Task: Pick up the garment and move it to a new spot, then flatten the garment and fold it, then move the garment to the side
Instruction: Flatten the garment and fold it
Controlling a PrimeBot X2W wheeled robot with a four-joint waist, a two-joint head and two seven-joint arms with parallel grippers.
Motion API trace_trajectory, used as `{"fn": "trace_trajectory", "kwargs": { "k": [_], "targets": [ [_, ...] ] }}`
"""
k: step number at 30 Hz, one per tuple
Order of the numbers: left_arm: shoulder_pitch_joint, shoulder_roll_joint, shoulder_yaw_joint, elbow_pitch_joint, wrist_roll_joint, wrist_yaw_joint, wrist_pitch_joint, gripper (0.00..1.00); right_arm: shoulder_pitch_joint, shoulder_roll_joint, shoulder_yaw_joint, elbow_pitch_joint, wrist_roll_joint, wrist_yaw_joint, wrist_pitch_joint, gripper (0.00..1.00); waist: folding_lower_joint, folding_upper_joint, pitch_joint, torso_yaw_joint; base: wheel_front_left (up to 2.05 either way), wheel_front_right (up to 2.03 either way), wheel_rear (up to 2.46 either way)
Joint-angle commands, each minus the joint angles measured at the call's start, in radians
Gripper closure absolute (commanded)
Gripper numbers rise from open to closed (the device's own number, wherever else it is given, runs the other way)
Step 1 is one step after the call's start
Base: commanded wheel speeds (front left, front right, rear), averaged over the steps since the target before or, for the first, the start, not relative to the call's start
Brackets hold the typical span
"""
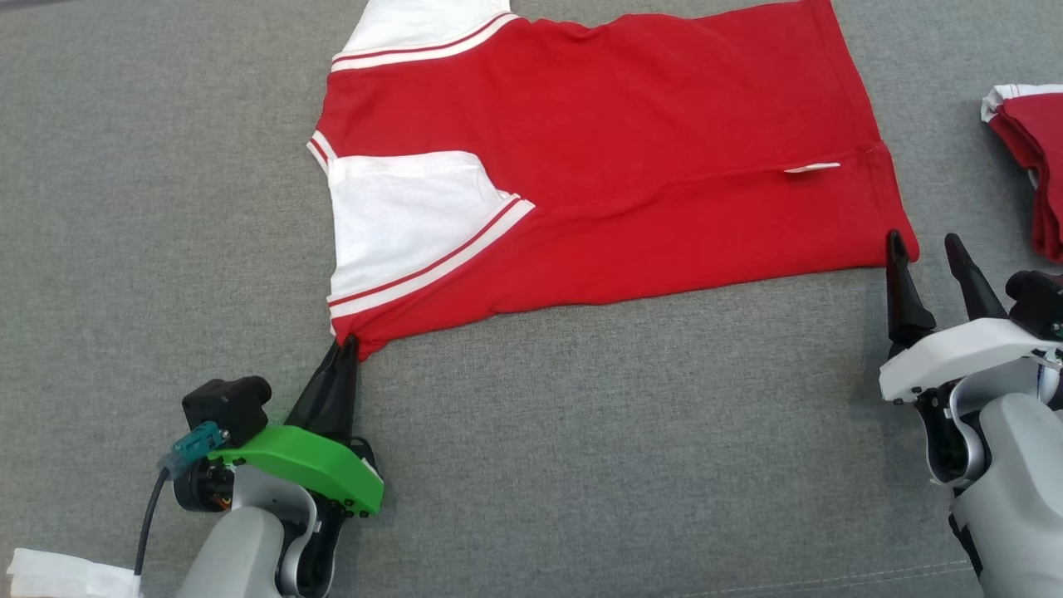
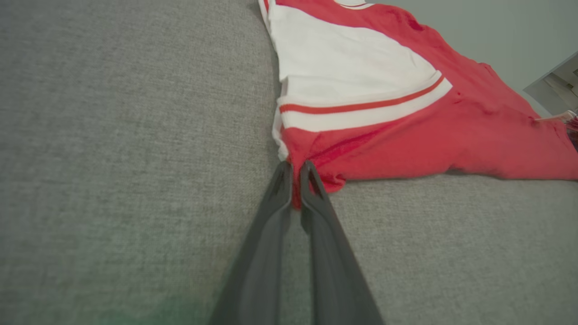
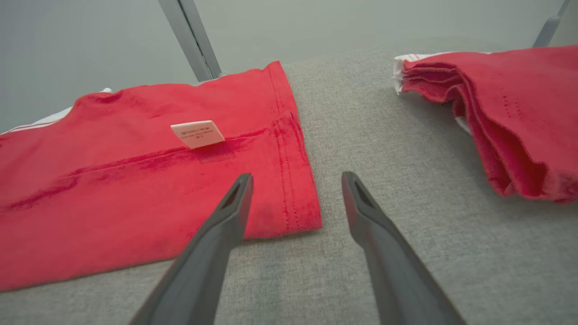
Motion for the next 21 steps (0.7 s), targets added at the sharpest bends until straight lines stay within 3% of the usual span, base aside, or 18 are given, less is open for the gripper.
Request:
{"fn": "trace_trajectory", "kwargs": {
  "k": [1,13,14,15,16,17,21],
  "targets": [
    [-0.009,0.008,-0.005,0.005,-0.013,-0.007,0.007,1.0,-0.029,-0.002,0.016,0.035,0.029,-0.001,-0.002,0.0,0.0,0.0,0.001,0.001,0.0,0.0,0.0],
    [-0.029,0.045,-0.039,-0.022,-0.027,-0.018,0.006,1.0,-0.163,-0.014,0.103,0.278,0.142,-0.001,-0.002,0.0,0.0,0.0,0.006,0.023,0.0,0.0,0.0],
    [-0.031,0.049,-0.042,-0.022,-0.025,-0.019,0.005,1.0,-0.171,-0.013,0.114,0.297,0.152,-0.001,-0.001,0.15,0.0,0.0,0.006,0.025,0.0,0.0,0.0],
    [-0.032,0.051,-0.045,-0.023,-0.025,-0.019,0.005,1.0,-0.177,-0.013,0.125,0.313,0.163,-0.001,-0.001,0.51,0.0,0.0,0.005,0.028,0.0,0.0,0.0],
    [-0.033,0.053,-0.047,-0.023,-0.026,-0.02,0.005,1.0,-0.181,-0.013,0.139,0.323,0.175,-0.001,-0.001,0.94,0.0,0.0,0.004,0.031,0.0,0.0,0.0],
    [-0.033,0.056,-0.049,-0.023,-0.026,-0.02,0.003,1.0,-0.18,-0.013,0.151,0.331,0.188,-0.001,-0.001,1.0,0.0,0.0,0.003,0.032,0.0,0.0,0.0],
    [-0.028,0.066,-0.058,-0.027,-0.018,-0.02,-0.001,1.0,-0.163,-0.042,0.177,0.314,0.229,-0.002,0.0,1.0,0.0,0.0,-0.011,0.033,0.0,0.0,0.0]
  ]
}}
